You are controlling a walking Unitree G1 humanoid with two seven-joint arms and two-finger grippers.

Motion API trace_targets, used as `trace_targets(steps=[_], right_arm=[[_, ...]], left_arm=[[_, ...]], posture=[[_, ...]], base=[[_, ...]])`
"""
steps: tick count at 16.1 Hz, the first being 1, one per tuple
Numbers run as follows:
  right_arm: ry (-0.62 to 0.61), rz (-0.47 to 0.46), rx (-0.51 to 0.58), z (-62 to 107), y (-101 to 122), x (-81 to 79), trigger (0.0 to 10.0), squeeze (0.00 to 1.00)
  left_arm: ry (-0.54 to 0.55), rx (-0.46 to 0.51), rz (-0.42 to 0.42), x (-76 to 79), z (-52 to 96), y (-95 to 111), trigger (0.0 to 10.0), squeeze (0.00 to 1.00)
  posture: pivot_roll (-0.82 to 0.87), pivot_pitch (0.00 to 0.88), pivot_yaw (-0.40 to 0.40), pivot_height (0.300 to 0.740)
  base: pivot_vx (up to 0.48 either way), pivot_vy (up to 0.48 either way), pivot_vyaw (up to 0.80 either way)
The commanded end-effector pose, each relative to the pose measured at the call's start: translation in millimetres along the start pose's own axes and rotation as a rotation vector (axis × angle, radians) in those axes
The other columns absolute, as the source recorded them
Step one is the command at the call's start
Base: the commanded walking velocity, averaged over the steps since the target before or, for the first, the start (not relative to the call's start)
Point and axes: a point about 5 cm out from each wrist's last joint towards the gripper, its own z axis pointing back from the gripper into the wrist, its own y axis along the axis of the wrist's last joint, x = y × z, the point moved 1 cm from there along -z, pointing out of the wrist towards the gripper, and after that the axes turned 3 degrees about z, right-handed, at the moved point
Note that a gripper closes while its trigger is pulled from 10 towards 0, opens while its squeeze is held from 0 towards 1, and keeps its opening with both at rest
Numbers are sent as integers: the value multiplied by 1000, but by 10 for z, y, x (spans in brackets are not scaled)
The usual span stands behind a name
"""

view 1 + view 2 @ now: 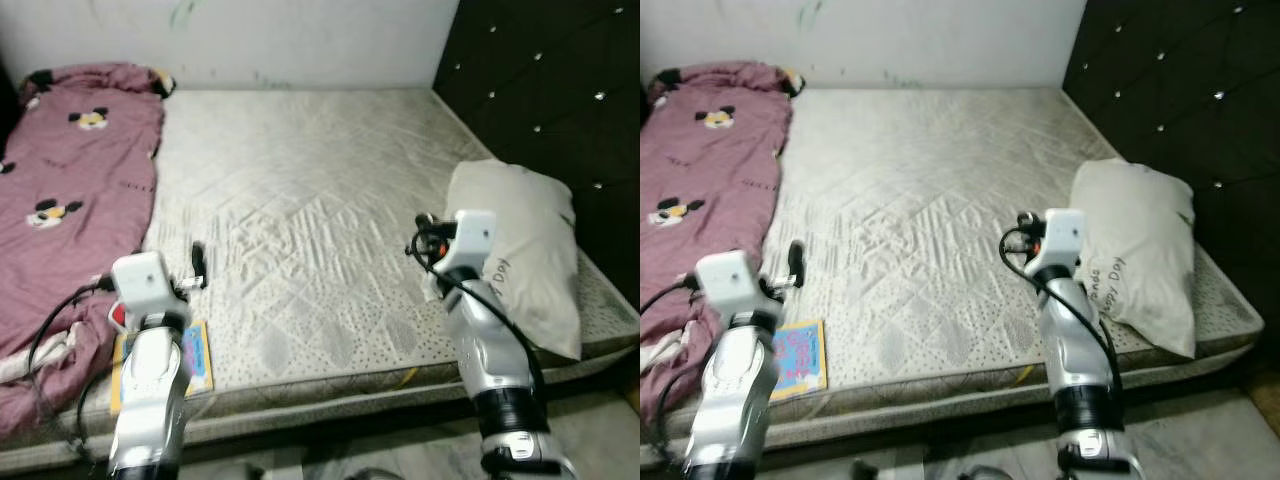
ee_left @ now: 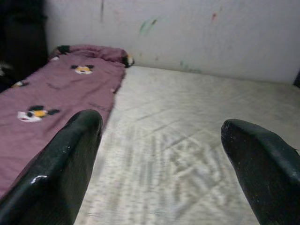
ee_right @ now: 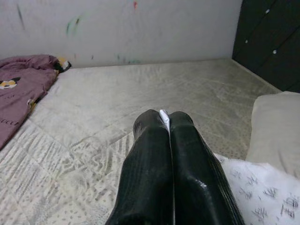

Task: Clean up the room

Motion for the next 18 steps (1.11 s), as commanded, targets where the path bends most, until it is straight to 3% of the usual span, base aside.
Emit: trace_targets(steps=[1, 4, 5, 9, 10, 11, 14, 18], right_arm=[[13, 29, 23, -12, 46, -30, 10000, 0], [12, 25, 48, -19, 108, -59, 10000, 0], [10, 50, 51, -15, 122, -70, 10000, 0], [12, 23, 13, 115, 1, -56, 10000, 0], [11, 14, 6, 137, -31, -67, 10000, 0], [9, -10, 1, 122, -53, -110, 10000, 0], [21, -13, 6, 155, -31, -136, 10000, 0], [22, -12, -16, 211, -80, -123, 10000, 0]], left_arm=[[9, 98, -77, -78, 13, 198, 10000, 0], [-34, 164, -114, -129, 41, 342, 10000, 0], [-29, 137, -76, -129, 31, 271, 10000, 0], [30, 14, -52, -39, 131, 41, 10000, 0], [24, 12, -78, -22, 162, 29, 10000, 0], [-13, -12, -37, -19, 185, -23, 10000, 0], [-55, -18, 0, 25, 207, -27, 10000, 0], [-77, -13, -1, 70, 215, -1, 10000, 0]], posture=[[9, 0, -66, 740], [7, 0, -75, 740], [-3, 0, -73, 740], [-6, 0, -54, 740], [-3, 0, -46, 740], [-10, 0, -41, 740], [-21, 0, -41, 740], [-18, 0, -44, 740]], base=[[0, 0, 0], [0, 0, 0], [0, 0, 0], [0, 0, 0], [0, 0, 0], [0, 0, 0], [0, 0, 0], [0, 436, 0]])
